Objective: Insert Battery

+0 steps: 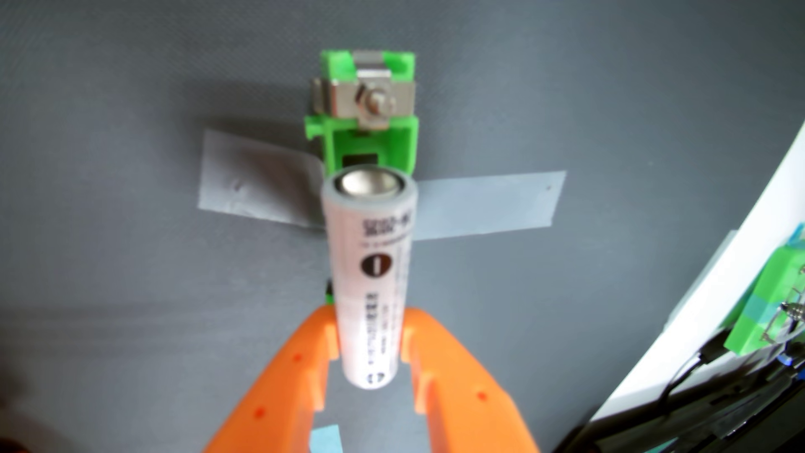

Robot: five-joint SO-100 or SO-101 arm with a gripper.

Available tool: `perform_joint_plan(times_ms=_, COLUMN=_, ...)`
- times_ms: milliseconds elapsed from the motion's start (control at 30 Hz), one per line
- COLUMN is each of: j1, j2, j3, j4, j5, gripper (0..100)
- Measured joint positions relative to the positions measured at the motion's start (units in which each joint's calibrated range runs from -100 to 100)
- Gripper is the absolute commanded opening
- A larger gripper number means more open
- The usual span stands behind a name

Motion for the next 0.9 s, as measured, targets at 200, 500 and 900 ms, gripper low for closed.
perform_joint_plan(times_ms=200, j1=0.00, j2=0.00, j3=0.00, j4=0.00, j5=1.43, gripper=1)
perform_joint_plan(times_ms=500, j1=0.00, j2=0.00, j3=0.00, j4=0.00, j5=1.63, gripper=1)
perform_joint_plan(times_ms=900, j1=0.00, j2=0.00, j3=1.72, j4=-3.85, j5=3.12, gripper=1)
